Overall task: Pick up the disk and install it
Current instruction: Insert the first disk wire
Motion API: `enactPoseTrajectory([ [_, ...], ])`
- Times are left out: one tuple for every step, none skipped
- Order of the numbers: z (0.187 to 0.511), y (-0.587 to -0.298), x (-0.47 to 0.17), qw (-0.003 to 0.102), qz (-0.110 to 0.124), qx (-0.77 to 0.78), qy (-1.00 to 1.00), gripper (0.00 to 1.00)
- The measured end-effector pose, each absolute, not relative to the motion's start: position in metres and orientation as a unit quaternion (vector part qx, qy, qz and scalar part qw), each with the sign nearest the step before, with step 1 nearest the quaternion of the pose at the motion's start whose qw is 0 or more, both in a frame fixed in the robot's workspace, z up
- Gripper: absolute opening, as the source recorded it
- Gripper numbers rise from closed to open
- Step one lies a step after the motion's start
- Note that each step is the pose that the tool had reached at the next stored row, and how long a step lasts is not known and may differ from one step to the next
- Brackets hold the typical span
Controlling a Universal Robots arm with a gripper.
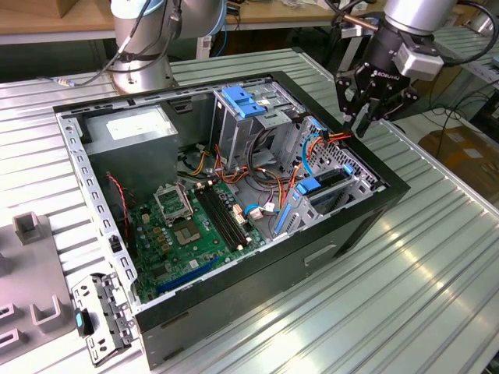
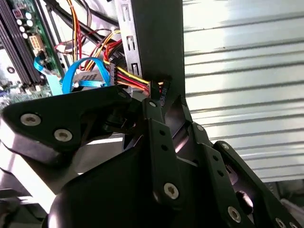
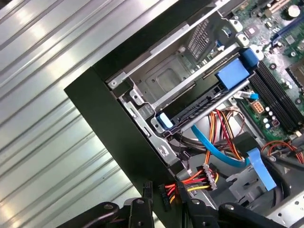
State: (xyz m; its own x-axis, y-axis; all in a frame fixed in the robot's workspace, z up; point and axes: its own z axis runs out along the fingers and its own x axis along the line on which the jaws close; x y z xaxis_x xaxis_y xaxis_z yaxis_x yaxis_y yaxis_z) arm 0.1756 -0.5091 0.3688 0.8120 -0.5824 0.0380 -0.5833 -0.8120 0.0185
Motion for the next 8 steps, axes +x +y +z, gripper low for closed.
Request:
enactPoseTrajectory([
  [0.3683, -0.5091, 0.1756, 0.014, 0.015, 0.954, -0.298, 0.33],
  [0.3677, -0.5091, 0.1756, 0.014, 0.016, 0.957, -0.29, 0.33],
  [0.3671, -0.5091, 0.1756, 0.014, 0.016, 0.959, -0.281, 0.33],
  [0.3665, -0.5091, 0.1756, 0.014, 0.016, 0.962, -0.273, 0.33],
  [0.3659, -0.5091, 0.1756, 0.014, 0.016, 0.964, -0.264, 0.33],
  [0.3651, -0.5091, 0.1756, 0.013, 0.016, 0.969, -0.245, 0.33],
  [0.3651, -0.5091, 0.1756, 0.013, 0.016, 0.969, -0.245, 0.31],
  [0.3661, -0.509, 0.1756, 0.013, 0.016, 0.969, -0.245, 0.25],
])
